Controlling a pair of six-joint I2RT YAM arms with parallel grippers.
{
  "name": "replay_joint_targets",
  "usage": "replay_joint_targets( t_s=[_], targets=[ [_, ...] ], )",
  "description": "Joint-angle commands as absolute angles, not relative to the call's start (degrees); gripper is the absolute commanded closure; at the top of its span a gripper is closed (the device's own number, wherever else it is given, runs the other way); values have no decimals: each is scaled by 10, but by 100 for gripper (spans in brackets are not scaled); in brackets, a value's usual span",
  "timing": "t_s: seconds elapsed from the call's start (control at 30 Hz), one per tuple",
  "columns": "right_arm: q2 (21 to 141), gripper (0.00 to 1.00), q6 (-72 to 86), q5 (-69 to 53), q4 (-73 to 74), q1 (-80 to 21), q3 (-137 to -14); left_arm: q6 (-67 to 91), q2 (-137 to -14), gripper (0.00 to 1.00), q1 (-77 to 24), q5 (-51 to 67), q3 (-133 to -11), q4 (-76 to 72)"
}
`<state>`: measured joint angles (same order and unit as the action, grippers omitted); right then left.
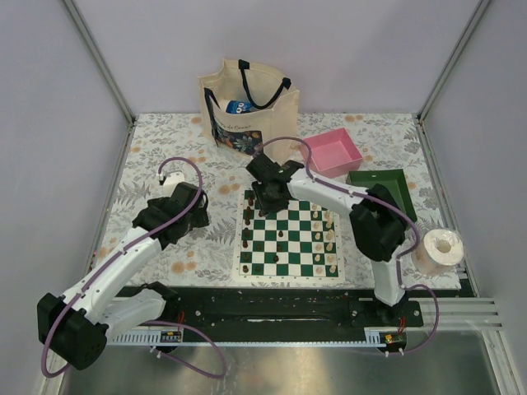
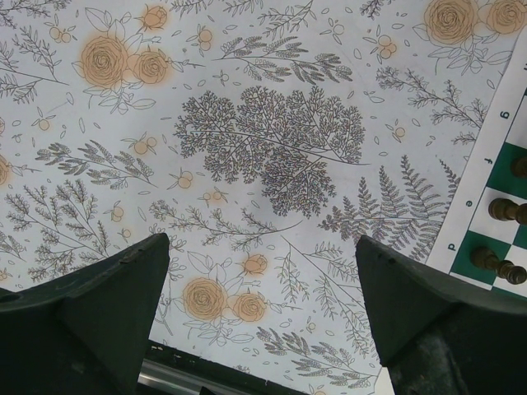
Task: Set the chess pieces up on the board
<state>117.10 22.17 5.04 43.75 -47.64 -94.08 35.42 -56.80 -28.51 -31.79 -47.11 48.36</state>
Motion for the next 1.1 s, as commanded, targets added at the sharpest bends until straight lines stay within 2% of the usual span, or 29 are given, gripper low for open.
replay_joint_targets(
  t_s=[0.0,0.27,0.67,1.07],
  targets=[
    [1067,54,230,55,415,-481,-871,355,-561,1,-282,-313,-476,471],
    [1036,52,255,38,392,-481,-774,354,-571,1,-283,-306,-479,469],
    [1059,51,261,20,383,-481,-766,355,-574,1,-283,-306,-479,469],
    [1085,57,263,26,382,-481,-767,353,-570,1,-283,-305,-478,470]
  ],
)
